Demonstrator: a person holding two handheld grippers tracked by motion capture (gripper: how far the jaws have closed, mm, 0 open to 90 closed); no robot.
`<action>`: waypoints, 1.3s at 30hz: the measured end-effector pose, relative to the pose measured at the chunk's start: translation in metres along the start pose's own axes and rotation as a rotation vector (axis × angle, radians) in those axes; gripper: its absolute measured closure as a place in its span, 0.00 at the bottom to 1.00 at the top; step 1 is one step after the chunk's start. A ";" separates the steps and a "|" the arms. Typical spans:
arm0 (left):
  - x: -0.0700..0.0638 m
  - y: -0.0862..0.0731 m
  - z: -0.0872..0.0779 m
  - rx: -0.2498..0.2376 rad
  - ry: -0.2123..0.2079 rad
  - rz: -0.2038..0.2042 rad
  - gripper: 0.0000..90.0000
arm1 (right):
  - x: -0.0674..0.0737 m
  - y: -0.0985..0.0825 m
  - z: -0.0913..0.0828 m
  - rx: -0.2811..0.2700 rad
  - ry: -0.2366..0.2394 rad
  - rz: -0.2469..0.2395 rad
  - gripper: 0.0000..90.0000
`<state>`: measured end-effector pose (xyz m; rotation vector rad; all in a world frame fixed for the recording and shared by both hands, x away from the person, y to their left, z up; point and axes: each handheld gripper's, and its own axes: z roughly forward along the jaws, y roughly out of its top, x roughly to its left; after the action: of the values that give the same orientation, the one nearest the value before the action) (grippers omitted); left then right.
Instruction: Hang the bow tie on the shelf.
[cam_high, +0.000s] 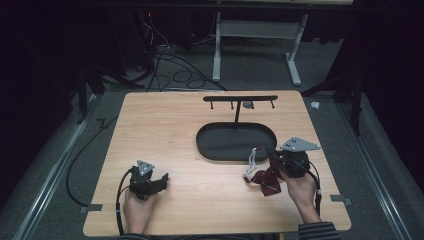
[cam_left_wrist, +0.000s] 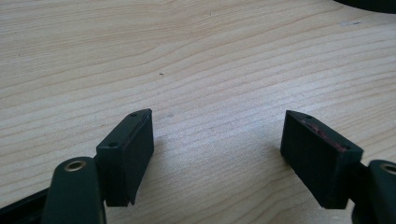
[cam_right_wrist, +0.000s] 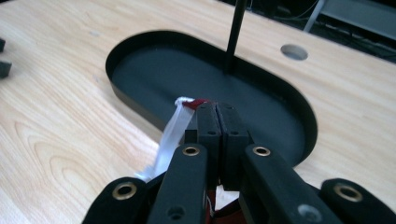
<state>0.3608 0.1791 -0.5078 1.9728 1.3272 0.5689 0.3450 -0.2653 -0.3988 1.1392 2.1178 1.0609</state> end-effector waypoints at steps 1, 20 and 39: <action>0.000 0.000 0.000 0.000 0.000 0.000 0.29 | -0.001 0.003 -0.001 -0.004 -0.001 0.001 1.00; 0.000 0.000 0.000 0.000 0.000 0.000 0.29 | -0.013 0.056 -0.002 -0.052 -0.011 -0.037 1.00; 0.000 0.000 0.000 0.000 -0.001 0.000 0.29 | -0.025 0.094 0.021 -0.050 -0.020 -0.033 1.00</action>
<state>0.3609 0.1793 -0.5078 1.9729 1.3266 0.5684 0.4157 -0.2460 -0.3318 1.0837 2.0753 1.0768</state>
